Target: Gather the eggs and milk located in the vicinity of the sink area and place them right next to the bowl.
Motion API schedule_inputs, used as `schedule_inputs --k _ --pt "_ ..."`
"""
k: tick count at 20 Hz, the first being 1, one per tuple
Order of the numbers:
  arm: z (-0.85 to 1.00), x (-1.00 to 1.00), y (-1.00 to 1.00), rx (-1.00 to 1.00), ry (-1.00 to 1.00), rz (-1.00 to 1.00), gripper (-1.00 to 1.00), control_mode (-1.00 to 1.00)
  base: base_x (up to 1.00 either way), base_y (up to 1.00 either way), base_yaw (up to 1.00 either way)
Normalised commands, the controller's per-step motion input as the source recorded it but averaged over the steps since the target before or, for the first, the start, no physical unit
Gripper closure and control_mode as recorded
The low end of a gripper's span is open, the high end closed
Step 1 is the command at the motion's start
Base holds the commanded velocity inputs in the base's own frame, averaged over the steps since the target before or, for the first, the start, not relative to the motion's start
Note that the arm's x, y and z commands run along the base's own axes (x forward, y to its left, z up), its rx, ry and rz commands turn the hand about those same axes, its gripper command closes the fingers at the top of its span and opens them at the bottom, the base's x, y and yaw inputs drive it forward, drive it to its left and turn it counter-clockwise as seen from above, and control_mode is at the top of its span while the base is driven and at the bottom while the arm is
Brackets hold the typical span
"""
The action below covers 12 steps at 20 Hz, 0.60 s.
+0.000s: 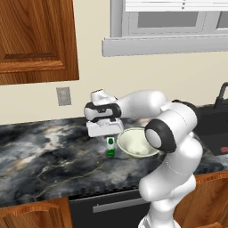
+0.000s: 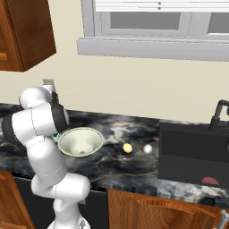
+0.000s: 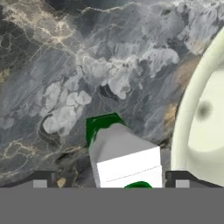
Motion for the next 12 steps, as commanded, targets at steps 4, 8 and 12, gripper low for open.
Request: schedule_inputs --k 4,8,12 --pt "0.41 0.19 -0.01 0.00 -0.04 0.00 -1.00 -1.00 0.00 0.00 0.00" --pt "0.41 0.15 -0.05 0.00 -0.03 0.00 -1.00 -1.00 0.00 0.00 0.00" --pt "0.28 -0.42 -0.71 0.02 0.00 0.00 -1.00 -1.00 0.00 0.00 0.00"
